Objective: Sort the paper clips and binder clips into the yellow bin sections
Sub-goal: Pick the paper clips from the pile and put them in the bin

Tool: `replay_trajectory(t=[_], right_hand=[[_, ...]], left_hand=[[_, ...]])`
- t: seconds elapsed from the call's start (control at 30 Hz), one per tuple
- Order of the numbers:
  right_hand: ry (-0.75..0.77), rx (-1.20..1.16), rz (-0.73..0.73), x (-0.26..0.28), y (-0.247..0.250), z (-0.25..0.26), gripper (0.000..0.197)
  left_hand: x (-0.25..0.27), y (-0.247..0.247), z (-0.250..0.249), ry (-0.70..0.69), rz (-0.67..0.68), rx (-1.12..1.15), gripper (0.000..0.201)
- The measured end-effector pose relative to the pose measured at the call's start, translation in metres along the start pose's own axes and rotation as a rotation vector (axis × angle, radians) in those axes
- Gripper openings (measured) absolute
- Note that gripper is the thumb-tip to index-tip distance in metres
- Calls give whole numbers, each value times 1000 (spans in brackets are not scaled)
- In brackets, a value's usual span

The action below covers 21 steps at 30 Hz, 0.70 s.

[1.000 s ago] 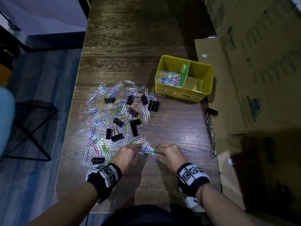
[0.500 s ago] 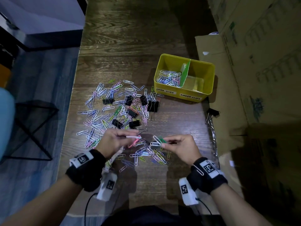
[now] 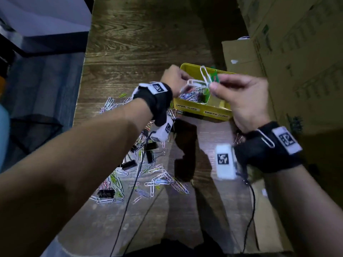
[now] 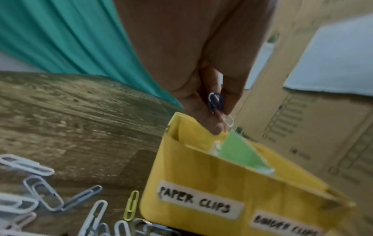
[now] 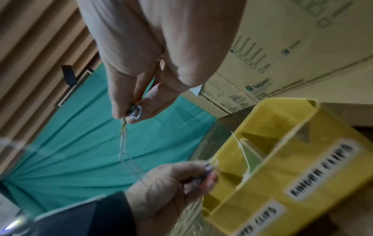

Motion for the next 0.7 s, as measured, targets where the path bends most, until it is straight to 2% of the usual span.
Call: replay_trajectory(t=[0.1,0.17,0.23,0.3,0.37,0.43,0.57,0.63,0.7], right_hand=[[0,56,-41,-33,-2,-2,23],[-21,102,-57,-53,-1,-10,21],[-48,200,-70,-69,-1,-24,15],[-83,372,-77,-84,-5,-45,18],[-120,538,-73,-93,-13,-65,20],[-150,663,-38,-95,-23,-81,24],[-148,858,219,-80,-44,-86,47],[-81,853,267,-71,-44,-77,46],[-19,799,256,-52,-43,-67,39]], left_hand=[[-12,-11,7,17,118,-193,13],[-13,-8,14,18,84,-173,17],[-8,-2,20,26,14,-37,18],[6,5,24,19,-38,158,18],[26,7,24,10,-33,279,17],[54,1,31,8,41,261,14],[118,-16,77,14,288,-1,17],[149,-31,102,8,447,-149,17],[172,-42,116,-79,494,-292,20]])
Point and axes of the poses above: each hand's wrist, its own x-axis away from the middle knuckle, its own y-axis out of the back of the hand, z = x × y, the point moved 5 cm from there along -x, towards the middle knuckle, and after that the axes turned 1 degree about -x, right-handed, at the moved point
